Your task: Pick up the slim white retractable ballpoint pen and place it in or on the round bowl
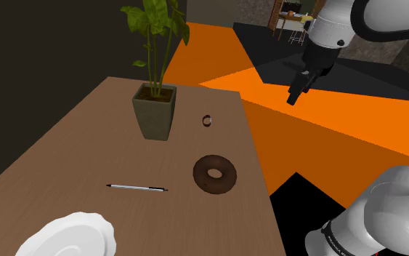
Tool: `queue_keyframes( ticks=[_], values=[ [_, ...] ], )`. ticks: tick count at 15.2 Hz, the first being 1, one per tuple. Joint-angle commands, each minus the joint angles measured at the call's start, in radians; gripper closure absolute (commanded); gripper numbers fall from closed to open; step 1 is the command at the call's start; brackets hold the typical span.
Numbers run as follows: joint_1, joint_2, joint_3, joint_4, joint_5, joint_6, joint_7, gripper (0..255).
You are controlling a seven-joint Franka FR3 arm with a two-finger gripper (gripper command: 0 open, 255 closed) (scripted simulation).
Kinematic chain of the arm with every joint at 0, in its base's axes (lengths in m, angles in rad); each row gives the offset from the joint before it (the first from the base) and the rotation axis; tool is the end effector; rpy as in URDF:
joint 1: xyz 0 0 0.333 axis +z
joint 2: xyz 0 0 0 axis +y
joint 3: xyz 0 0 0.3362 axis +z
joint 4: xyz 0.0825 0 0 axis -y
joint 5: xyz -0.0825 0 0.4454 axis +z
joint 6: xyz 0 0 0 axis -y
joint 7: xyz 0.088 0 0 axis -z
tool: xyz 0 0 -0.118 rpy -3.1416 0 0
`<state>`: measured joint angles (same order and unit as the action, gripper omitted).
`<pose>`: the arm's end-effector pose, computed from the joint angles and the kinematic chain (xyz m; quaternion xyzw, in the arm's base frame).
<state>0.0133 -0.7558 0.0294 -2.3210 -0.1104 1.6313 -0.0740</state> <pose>0.3701 0.0060 0.6081 0.9958 0.0560 0.0316 0.0658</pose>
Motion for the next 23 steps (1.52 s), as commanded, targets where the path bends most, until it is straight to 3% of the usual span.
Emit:
queue_keyframes(
  ticks=[1, 12, 23],
  values=[
    [0.000, 0.000, 0.000, 0.000, 0.000, 0.000, 0.000, 0],
    [0.104, 0.304, 0.048, 0.058, 0.113, 0.213, -0.041, 0],
    [0.195, 0.628, 0.114, 0.219, 0.209, 0.353, -0.104, 0]
  ],
)
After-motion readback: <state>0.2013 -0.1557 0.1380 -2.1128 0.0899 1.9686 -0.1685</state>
